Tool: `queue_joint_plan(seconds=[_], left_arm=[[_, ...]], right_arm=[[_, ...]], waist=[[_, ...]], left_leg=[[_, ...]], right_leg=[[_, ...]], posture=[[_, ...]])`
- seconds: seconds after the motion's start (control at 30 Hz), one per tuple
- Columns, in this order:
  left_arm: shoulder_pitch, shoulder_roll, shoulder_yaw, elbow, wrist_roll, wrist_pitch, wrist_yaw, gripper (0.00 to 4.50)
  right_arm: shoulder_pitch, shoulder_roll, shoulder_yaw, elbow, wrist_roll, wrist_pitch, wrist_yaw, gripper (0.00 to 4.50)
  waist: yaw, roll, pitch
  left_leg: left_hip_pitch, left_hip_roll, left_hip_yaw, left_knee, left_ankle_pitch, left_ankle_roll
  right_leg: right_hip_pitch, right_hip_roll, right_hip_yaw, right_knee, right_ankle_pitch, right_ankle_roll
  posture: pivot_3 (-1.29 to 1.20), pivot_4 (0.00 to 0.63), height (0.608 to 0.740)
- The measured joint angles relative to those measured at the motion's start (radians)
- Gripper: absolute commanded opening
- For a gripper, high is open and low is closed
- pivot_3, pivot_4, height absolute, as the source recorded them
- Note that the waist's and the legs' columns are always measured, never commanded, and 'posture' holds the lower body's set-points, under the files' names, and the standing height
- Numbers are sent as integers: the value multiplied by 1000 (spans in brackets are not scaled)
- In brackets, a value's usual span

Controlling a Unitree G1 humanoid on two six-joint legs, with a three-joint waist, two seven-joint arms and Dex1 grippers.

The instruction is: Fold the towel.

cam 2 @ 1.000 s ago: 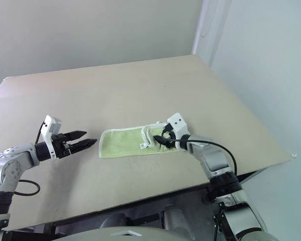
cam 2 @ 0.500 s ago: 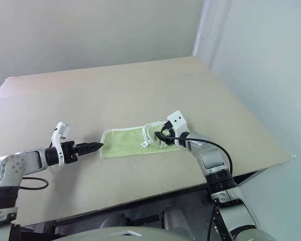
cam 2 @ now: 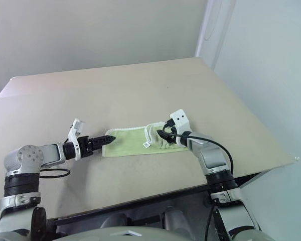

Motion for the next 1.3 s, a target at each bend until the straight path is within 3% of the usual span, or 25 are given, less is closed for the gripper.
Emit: queue_joint_plan(seconds=[0.03,0.13,0.43,0.5,0.7,0.87,1.3], left_arm=[[-2,-7,2,3,-1,1,0,4500],[-4,-14,7,15,-3,8,0,3914],[-4,-29,-3,38,-7,26,0,554],[-2,-27,1,36,-12,28,-2,17],[0,3,36,1,-50,48,-8,17],[10,84,39,-44,-51,48,-12,17],[73,388,58,-47,-63,65,-163,17]], right_arm=[[0,0,-3,0,0,1,-1,3496],[0,1,-4,0,-1,1,-2,3534],[0,2,-4,0,-1,2,-1,3534],[0,2,-4,0,-1,2,0,3534],[0,1,-4,-6,0,4,9,3534],[1,-17,-5,-50,5,14,41,3534],[84,-160,-19,-255,122,81,225,3534]], waist=[[0,0,0],[-2,0,0],[-11,0,0],[-11,0,0],[-12,0,1],[-14,-1,1],[-13,-2,2]], left_leg=[[0,0,0,0,0,0],[0,0,0,0,0,0],[-3,0,-1,0,0,0],[-4,0,-1,0,0,0],[-4,0,-1,0,0,0],[-4,1,-1,0,0,0],[-5,1,0,-5,0,0]], right_leg=[[0,0,0,0,0,0],[0,0,0,0,0,1],[-4,1,0,0,1,-1],[-4,1,0,0,1,-1],[-4,1,0,0,0,0],[-5,1,0,0,0,1],[-8,1,0,-1,-1,1]], posture=[[0,0,740],[0,0,740],[0,0,740],[0,0,740],[0,0,740],[0,0,740],[0,0,740]])
